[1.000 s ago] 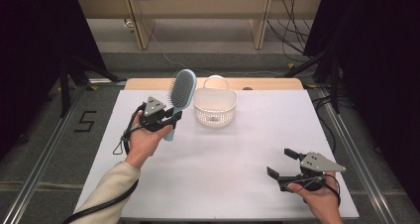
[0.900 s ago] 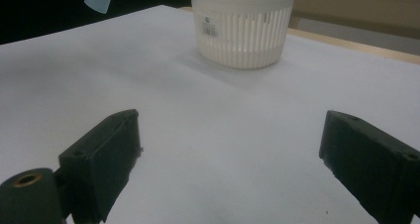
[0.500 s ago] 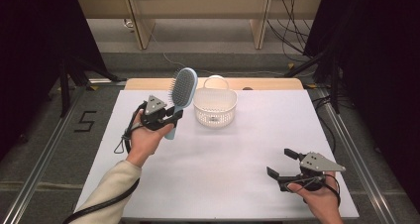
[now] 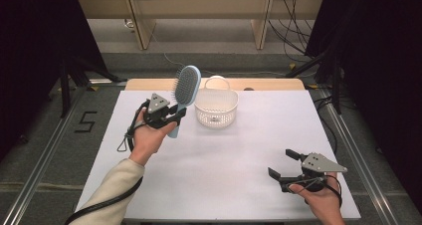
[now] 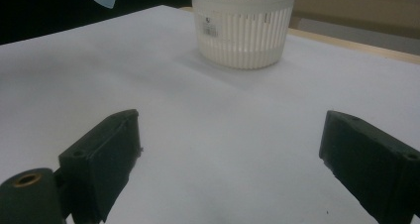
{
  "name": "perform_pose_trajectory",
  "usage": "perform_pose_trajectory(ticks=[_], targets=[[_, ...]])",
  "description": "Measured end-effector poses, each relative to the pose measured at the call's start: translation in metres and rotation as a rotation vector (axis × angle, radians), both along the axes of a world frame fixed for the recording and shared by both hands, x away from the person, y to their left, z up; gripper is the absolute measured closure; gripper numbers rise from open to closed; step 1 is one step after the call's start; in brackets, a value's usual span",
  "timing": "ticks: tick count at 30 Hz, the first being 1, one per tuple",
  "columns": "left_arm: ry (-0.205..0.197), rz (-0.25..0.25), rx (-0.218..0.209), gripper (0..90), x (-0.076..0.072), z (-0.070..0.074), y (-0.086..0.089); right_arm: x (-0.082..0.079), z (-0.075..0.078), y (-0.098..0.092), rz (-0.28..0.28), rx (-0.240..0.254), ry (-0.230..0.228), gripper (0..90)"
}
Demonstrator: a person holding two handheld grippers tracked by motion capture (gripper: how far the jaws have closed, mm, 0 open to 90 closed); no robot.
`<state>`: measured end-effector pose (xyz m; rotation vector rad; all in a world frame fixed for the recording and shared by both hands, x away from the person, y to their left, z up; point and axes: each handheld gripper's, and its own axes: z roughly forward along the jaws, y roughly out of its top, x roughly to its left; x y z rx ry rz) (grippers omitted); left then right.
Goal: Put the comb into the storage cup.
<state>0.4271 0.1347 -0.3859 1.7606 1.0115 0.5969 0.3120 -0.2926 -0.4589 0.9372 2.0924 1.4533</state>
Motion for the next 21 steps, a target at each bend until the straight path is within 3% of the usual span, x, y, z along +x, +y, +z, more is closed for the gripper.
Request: perform_pose_trajectory(ticks=[21], targets=[[-0.009,-0.008,0.002,69.9,0.0056,0.0034,-0.0103,0.0001,0.0,-0.0002,0.001,-0.002,0.0,9.7]])
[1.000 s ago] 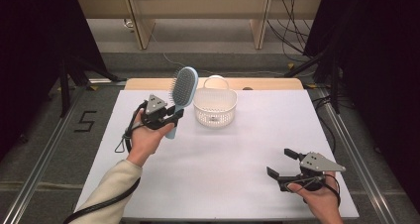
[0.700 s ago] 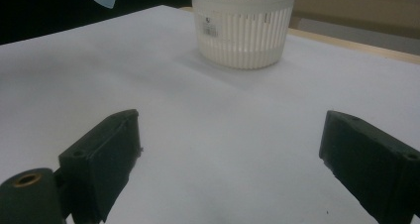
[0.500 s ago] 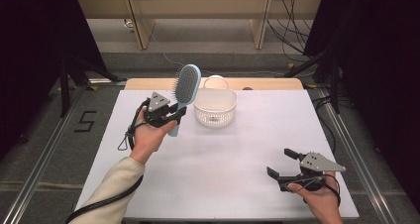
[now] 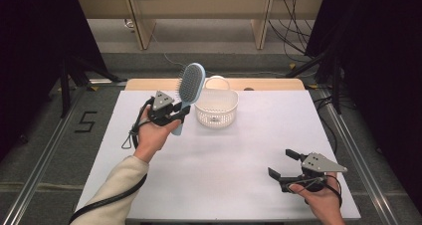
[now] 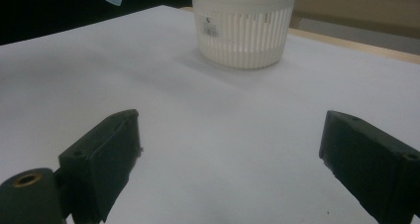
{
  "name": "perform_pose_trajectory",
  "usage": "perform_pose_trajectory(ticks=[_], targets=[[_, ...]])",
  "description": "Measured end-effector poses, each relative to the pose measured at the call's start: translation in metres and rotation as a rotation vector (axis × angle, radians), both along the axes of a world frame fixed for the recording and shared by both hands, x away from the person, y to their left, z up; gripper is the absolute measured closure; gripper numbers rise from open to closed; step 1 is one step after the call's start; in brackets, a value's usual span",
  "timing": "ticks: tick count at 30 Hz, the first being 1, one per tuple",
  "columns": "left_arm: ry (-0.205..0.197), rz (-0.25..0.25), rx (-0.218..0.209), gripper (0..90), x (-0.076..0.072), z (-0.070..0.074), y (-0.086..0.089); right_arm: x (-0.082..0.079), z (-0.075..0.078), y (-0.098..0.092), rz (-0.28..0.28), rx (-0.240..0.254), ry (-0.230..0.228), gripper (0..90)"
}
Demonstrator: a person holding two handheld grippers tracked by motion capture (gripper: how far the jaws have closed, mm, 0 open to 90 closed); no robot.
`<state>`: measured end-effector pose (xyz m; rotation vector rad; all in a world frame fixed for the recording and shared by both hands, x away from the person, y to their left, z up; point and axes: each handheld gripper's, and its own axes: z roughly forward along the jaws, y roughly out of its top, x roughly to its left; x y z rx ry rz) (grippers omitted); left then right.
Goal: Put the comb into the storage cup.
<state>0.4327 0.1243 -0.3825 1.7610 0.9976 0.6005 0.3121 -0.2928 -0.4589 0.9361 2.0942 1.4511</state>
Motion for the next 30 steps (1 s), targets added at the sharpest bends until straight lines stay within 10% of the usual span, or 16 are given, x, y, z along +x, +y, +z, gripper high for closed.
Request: perform_pose_trajectory(ticks=[30], targets=[[-0.016,-0.01,0.019,69.9,0.009,0.004,-0.012,0.0,0.0,0.0,0.002,0.0,0.003,9.7]])
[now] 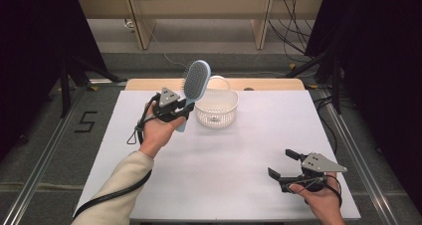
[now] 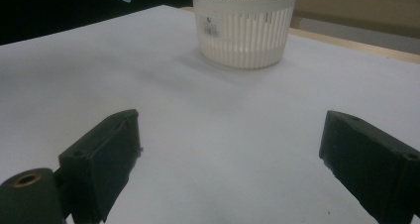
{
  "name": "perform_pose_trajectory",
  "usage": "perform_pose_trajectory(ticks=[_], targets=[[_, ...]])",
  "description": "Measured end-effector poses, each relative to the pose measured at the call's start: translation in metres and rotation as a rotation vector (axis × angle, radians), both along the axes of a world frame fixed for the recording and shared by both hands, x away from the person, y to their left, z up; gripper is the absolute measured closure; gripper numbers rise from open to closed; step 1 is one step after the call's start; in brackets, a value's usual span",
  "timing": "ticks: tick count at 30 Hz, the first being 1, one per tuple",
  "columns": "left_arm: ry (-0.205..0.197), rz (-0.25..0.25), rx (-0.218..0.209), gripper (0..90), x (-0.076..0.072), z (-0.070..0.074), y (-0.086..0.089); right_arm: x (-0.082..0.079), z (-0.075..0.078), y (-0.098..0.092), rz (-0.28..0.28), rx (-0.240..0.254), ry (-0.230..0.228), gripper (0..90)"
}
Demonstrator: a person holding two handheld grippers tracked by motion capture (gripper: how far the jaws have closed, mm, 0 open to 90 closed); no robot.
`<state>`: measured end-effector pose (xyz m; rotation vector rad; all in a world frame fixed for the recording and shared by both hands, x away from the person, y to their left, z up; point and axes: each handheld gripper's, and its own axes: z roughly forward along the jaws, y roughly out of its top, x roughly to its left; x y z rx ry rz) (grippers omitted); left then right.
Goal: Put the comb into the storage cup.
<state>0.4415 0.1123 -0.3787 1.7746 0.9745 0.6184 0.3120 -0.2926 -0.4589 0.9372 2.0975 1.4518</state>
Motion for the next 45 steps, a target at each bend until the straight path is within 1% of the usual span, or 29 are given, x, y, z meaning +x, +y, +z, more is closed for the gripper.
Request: perform_pose_trajectory(ticks=[10,26,45], targets=[[0.002,-0.003,0.001,69.9,0.003,0.002,-0.002,0.0,0.0,0.0,0.0,0.003,-0.001,9.7],[-0.011,-0.011,0.003,69.9,0.008,0.01,-0.009,0.0,0.0,0.0,0.001,0.006,-0.002,9.7],[-0.011,-0.02,0.016,69.9,0.015,0.013,-0.017,0.0,0.0,0.0,0.001,0.008,0.002,9.7]])
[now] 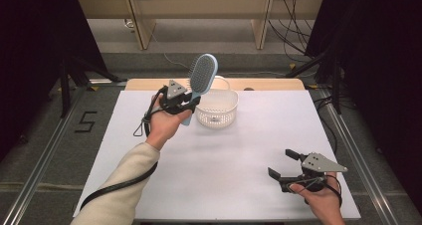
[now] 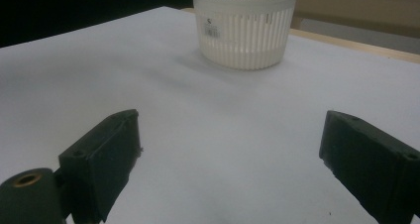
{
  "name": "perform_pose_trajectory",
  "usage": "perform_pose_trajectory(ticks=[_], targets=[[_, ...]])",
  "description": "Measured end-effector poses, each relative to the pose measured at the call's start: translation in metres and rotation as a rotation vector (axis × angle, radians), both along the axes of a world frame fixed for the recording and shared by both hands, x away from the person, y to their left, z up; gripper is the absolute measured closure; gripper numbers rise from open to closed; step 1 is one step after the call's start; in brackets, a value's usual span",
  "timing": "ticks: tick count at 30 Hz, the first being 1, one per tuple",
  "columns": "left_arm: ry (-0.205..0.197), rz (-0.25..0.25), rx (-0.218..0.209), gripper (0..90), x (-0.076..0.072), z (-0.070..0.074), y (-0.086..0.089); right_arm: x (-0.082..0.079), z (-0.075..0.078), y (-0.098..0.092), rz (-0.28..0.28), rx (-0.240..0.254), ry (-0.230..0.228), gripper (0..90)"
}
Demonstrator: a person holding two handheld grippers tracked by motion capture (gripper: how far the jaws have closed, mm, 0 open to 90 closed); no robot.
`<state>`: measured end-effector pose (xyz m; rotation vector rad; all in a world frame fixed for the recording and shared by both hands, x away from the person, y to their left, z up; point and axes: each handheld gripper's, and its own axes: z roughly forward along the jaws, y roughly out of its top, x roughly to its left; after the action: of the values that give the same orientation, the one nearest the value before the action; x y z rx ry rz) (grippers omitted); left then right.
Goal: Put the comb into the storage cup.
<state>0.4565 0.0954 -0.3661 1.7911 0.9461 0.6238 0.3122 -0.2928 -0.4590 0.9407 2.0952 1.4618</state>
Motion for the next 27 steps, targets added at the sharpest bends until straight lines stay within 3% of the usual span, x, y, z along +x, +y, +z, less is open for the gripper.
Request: perform_pose_trajectory(ticks=[27], targets=[[-0.006,-0.006,-0.002,69.9,0.011,0.008,-0.009,0.0,0.0,0.0,0.002,0.0,-0.003,9.7]])
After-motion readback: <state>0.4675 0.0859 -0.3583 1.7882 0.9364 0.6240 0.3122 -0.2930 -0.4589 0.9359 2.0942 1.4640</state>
